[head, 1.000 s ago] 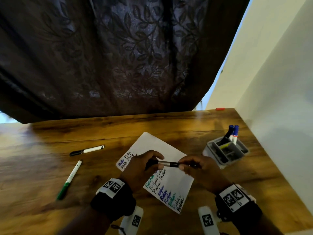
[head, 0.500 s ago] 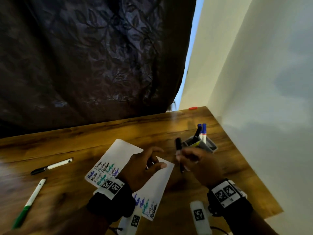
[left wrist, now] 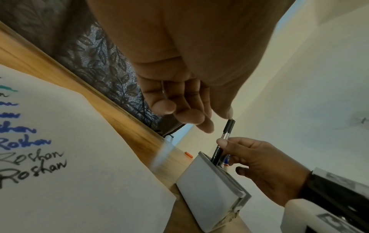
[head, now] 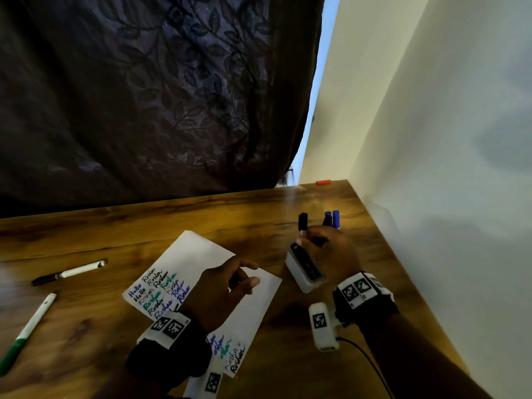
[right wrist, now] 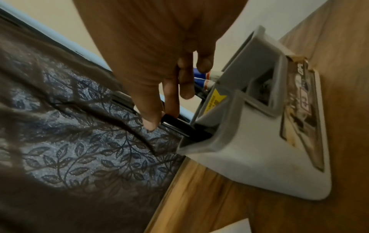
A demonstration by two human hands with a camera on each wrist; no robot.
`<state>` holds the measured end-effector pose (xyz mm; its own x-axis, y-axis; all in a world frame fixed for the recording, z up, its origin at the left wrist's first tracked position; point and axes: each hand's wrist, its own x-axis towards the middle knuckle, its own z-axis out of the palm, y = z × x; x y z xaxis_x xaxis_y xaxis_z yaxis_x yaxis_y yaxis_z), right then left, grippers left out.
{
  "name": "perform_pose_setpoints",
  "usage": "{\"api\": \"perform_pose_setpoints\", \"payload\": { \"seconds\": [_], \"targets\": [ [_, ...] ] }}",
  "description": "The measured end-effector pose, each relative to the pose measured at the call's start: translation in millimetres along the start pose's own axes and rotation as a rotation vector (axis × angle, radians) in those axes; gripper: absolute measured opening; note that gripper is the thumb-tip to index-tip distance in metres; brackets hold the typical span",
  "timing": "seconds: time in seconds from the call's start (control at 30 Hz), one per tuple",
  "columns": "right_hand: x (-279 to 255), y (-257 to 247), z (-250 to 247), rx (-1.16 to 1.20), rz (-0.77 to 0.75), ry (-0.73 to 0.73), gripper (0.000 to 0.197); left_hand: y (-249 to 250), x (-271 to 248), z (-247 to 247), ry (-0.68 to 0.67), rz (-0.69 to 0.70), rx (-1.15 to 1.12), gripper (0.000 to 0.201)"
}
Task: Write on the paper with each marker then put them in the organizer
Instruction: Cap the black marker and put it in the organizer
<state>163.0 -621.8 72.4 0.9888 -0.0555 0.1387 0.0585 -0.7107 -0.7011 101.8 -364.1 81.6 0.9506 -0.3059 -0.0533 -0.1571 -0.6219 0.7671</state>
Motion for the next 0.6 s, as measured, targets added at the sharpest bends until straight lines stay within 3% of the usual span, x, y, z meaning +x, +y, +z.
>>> {"api": "perform_pose_setpoints", "payload": {
  "seconds": [0.13, 0.4, 0.6],
  "targets": [
    [1, 6, 7, -0.110, -0.086, 0.009, 0.024, -2, 0, 1, 0.014, -0.036, 0.015, 0.035],
    [5, 14, 12, -0.173, -0.088, -0.011, 0.022, -2, -2, 0, 0.016, -0.048, 0.055, 0.023],
    [1, 15, 14, -0.126, -0.046, 0.019, 0.036, -3, -3, -2, 0.015, -0.031, 0.057, 0.021]
  ]
}}
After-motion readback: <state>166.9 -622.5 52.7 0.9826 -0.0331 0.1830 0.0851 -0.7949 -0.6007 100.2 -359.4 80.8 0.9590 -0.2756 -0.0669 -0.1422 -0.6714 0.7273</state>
